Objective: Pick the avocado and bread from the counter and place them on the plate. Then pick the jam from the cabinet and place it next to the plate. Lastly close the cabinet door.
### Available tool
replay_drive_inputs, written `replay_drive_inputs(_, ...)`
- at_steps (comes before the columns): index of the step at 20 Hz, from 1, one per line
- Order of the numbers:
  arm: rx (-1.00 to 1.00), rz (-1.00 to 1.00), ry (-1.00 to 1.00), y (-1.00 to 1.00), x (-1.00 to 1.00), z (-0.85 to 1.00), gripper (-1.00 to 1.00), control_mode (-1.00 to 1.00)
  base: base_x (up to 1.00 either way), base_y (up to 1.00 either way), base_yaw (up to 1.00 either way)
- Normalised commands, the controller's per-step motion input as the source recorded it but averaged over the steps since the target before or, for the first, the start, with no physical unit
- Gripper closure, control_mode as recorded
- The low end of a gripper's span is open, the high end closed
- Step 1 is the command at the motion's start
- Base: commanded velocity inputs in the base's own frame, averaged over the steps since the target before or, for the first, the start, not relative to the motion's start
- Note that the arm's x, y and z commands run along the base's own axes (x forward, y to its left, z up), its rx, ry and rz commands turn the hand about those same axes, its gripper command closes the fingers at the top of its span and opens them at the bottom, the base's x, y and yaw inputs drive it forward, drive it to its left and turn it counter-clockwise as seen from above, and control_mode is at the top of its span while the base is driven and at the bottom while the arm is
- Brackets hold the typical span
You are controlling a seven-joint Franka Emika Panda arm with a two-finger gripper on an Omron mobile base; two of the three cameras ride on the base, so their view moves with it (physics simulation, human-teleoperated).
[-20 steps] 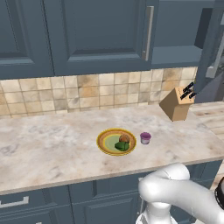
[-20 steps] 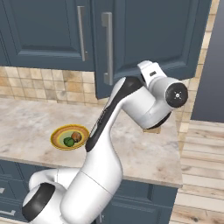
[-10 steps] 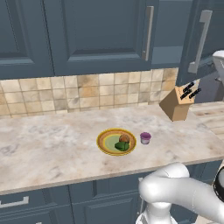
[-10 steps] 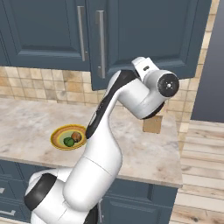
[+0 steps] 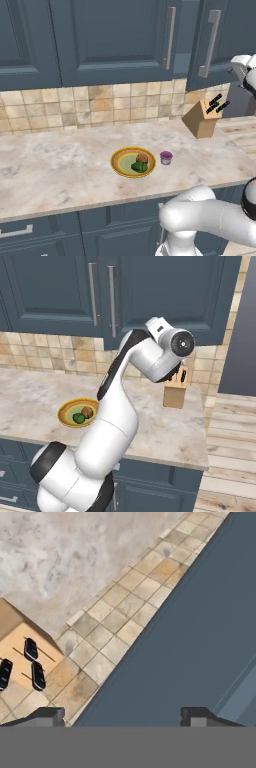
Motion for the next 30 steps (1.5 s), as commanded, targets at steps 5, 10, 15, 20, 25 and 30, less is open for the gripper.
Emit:
replay_drive_inputs(5, -0.1, 0.0, 0.0, 0.37, 0.55, -0.19, -1.0, -1.0, 0.0, 0.0, 0.0)
replay_drive_inputs(10, -0.1, -0.01, 0.0, 0.36, 0.49, -0.13, -1.0, -1.0, 0.0, 0.0, 0.0)
replay_drive_inputs(15, -0.1, -0.03, 0.0, 0.35, 0.49, -0.08, -1.0, -1.0, 0.0, 0.0, 0.0)
replay_drive_inputs(20, -0.1, -0.03, 0.0, 0.35, 0.47, -0.12, -1.0, -1.0, 0.0, 0.0, 0.0)
replay_drive_inputs(25, -0.1, -0.03, 0.0, 0.28, 0.47, -0.1, -1.0, -1.0, 0.0, 0.0, 0.0)
replay_drive_inputs(30, -0.08, -0.04, 0.0, 0.22, 0.47, -0.12, -1.0, -1.0, 0.0, 0.0, 0.0)
